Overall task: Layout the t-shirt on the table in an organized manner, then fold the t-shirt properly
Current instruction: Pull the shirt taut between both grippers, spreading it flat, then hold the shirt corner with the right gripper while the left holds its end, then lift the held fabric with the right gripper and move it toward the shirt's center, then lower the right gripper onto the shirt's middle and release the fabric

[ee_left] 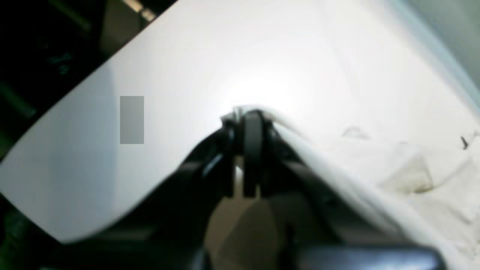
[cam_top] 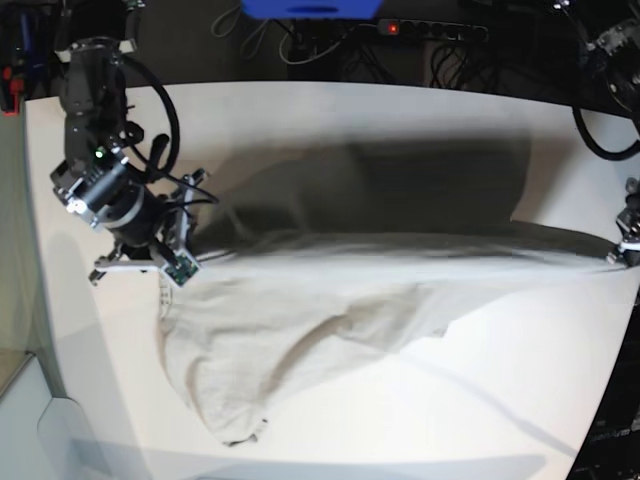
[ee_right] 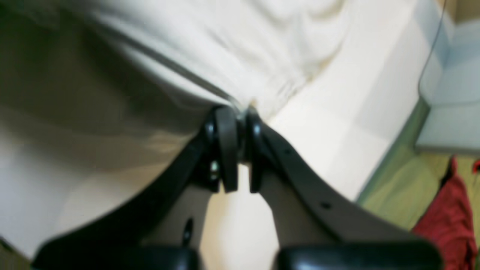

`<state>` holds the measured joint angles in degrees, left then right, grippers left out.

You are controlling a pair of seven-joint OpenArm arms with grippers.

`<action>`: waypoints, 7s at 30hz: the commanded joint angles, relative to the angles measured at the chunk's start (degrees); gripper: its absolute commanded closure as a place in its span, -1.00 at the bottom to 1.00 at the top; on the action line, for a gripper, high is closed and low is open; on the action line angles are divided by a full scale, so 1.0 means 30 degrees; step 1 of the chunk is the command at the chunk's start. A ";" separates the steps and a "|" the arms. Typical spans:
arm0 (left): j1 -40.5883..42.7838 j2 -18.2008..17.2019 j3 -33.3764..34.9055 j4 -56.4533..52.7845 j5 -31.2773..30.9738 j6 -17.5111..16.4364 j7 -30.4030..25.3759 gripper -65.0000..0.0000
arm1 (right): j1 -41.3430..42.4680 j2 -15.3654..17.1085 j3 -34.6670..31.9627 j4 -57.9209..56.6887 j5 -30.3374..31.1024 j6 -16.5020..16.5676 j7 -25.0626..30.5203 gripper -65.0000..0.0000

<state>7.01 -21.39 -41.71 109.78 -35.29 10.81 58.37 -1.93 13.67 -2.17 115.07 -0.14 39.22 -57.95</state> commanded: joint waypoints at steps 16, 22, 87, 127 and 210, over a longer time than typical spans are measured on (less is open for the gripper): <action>-0.0738 -0.1149 -0.0176 0.0053 0.0261 0.0104 -0.0570 0.98 | -0.2154 -0.0264 -0.7583 0.0136 -0.0085 0.0259 0.0021 0.59; -0.0621 -0.1032 -0.0205 0.0053 0.0261 0.0104 -0.0511 0.98 | -0.1743 -0.0938 -0.6440 0.0223 -0.0085 0.0259 -0.0125 0.26; -0.0797 -0.1061 -0.0205 0.0023 0.0261 0.0104 -0.0570 0.98 | -0.4000 -0.0821 -0.3949 -0.3674 -0.0114 0.0259 0.1838 0.99; -0.0738 -0.0681 -0.0176 0.0053 0.0232 0.0104 -0.0570 0.98 | -0.0513 -0.4572 -1.1099 -0.1593 -0.0085 0.0259 -0.0243 0.85; -0.0386 -0.0007 -0.0176 -0.0035 0.0261 0.0134 -0.0599 0.98 | 0.7663 -0.3165 -1.5466 -0.7718 -0.8172 0.0259 0.1105 -0.10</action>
<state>6.35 -20.27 -41.91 108.90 -34.20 10.87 57.84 19.33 5.04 -48.82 90.70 -23.77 39.20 -55.33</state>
